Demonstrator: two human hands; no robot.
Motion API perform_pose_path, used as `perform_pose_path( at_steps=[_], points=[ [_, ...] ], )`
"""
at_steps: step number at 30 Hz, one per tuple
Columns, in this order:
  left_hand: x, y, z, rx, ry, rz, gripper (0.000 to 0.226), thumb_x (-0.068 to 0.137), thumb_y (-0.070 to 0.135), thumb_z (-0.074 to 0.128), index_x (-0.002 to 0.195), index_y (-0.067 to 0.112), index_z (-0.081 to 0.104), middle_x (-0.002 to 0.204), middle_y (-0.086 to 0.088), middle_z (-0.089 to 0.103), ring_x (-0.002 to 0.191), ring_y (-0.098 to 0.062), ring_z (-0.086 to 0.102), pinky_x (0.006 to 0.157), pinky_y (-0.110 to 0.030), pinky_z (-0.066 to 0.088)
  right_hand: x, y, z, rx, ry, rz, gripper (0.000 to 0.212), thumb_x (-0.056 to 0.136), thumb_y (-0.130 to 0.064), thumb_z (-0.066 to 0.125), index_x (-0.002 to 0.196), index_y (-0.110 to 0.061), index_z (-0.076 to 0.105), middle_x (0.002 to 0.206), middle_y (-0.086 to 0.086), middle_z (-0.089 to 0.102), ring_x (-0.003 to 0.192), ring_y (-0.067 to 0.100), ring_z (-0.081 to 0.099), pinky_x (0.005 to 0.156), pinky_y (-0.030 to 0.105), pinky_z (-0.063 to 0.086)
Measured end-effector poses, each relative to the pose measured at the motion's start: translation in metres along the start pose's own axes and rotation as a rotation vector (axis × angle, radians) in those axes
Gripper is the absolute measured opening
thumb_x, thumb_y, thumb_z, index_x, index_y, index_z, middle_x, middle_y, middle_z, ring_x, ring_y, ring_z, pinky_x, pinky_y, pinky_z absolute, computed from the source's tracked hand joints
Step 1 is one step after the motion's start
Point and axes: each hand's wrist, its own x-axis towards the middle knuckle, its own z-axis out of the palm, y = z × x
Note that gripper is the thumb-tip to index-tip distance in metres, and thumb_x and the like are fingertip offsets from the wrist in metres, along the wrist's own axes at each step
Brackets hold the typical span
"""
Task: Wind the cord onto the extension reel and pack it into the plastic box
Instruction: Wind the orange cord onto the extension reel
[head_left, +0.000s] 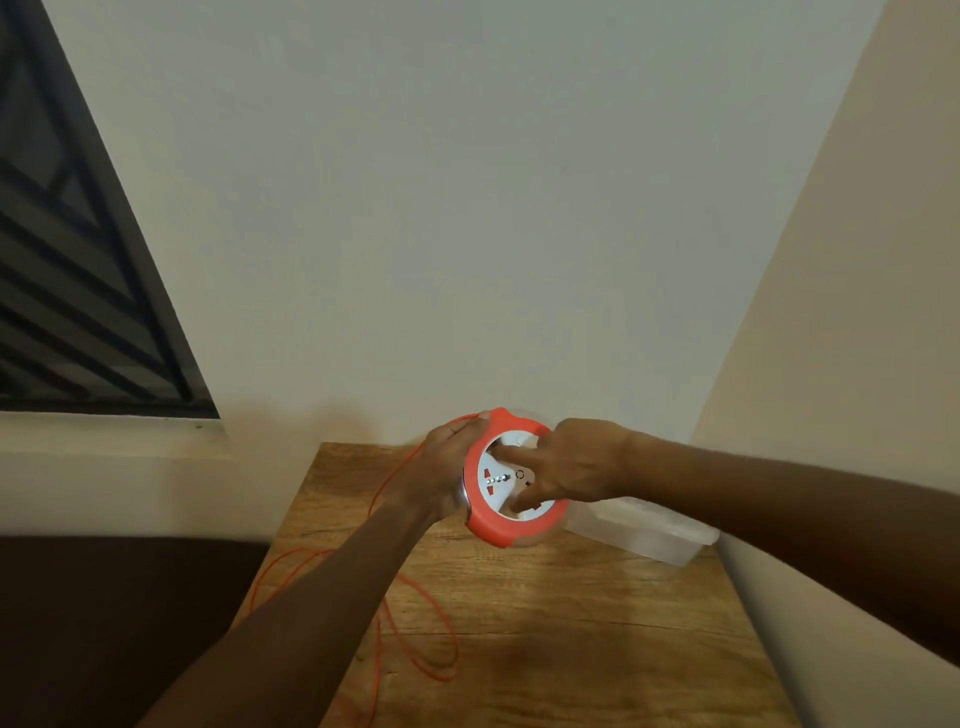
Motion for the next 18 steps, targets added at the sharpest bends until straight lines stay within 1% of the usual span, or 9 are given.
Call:
perform_pose_path(
  at_steps=[2,5,10,12,13,14,15,17,18],
  points=[
    [0.002,0.000,0.002,0.040,-0.028,-0.017,0.052,0.080,0.059,0.081,0.118,0.023,0.078,0.117,-0.014,0.079,0.101,-0.034,0.079,0.078,-0.041,0.064,0.005,0.000,-0.007,-0.072,-0.078,-0.032,0.071,0.094,-0.016,0.065,0.149,-0.043,0.030,0.157,0.021,0.026,0.109,0.039,0.063,0.072,0.040,0.059],
    [0.003,-0.004,0.001,0.086,-0.049,-0.043,0.058,0.074,0.064,0.082,0.114,0.022,0.080,0.110,-0.012,0.081,0.094,-0.030,0.081,0.075,-0.038,0.064,0.015,-0.006,-0.016,-0.134,-0.128,-0.063,0.075,0.087,-0.026,0.075,0.148,-0.044,0.034,0.146,0.016,0.045,0.113,0.035,0.062,0.072,0.037,0.055],
    [-0.001,-0.005,-0.005,0.073,-0.025,-0.031,0.062,0.071,0.066,0.083,0.112,0.020,0.080,0.106,-0.013,0.081,0.089,-0.030,0.080,0.073,-0.039,0.064,0.022,-0.006,-0.013,-0.222,-0.054,-0.118,0.073,0.085,-0.030,0.076,0.147,-0.039,0.038,0.137,0.016,0.054,0.109,0.033,0.064,0.077,0.039,0.056],
    [-0.002,-0.003,-0.005,0.075,-0.009,-0.009,0.059,0.076,0.063,0.081,0.114,0.019,0.079,0.109,-0.015,0.080,0.093,-0.033,0.079,0.078,-0.045,0.065,0.021,-0.004,-0.004,-0.201,0.011,-0.095,0.074,0.086,-0.032,0.075,0.148,-0.037,0.034,0.131,0.015,0.059,0.106,0.033,0.065,0.078,0.040,0.057],
    [-0.002,-0.001,-0.003,0.064,0.019,0.016,0.053,0.083,0.059,0.079,0.117,0.019,0.078,0.113,-0.016,0.079,0.098,-0.036,0.078,0.083,-0.051,0.064,0.021,-0.004,0.001,-0.140,0.042,-0.023,0.073,0.088,-0.033,0.071,0.149,-0.037,0.032,0.126,0.013,0.062,0.103,0.032,0.066,0.076,0.040,0.058],
    [-0.001,-0.001,-0.002,0.022,0.054,0.047,0.046,0.090,0.052,0.075,0.120,0.017,0.077,0.117,-0.019,0.078,0.102,-0.039,0.077,0.088,-0.055,0.063,0.022,-0.006,0.007,-0.033,0.090,0.111,0.069,0.090,-0.037,0.066,0.149,-0.039,0.030,0.121,0.010,0.065,0.099,0.031,0.067,0.073,0.039,0.057],
    [0.000,0.001,0.000,-0.052,0.093,0.078,0.040,0.096,0.044,0.070,0.122,0.014,0.076,0.120,-0.021,0.076,0.105,-0.041,0.075,0.089,-0.057,0.062,0.024,-0.009,0.013,0.126,0.172,0.302,0.066,0.090,-0.044,0.060,0.149,-0.040,0.030,0.117,0.007,0.067,0.097,0.030,0.067,0.072,0.037,0.055],
    [0.000,0.007,0.006,-0.198,0.133,0.118,0.030,0.103,0.034,0.063,0.118,0.012,0.078,0.118,-0.021,0.077,0.104,-0.038,0.077,0.081,-0.050,0.064,0.033,-0.022,0.016,0.575,0.342,0.762,0.067,0.086,-0.060,0.053,0.147,-0.039,0.035,0.123,0.003,0.068,0.105,0.028,0.066,0.080,0.037,0.052],
    [-0.001,0.011,0.010,-0.227,0.127,0.116,0.028,0.105,0.033,0.061,0.113,0.014,0.081,0.115,-0.019,0.079,0.101,-0.036,0.078,0.076,-0.046,0.065,0.041,-0.029,0.016,0.837,0.424,0.950,0.068,0.086,-0.063,0.052,0.147,-0.034,0.039,0.130,0.002,0.065,0.113,0.027,0.063,0.086,0.037,0.051]
  ],
)
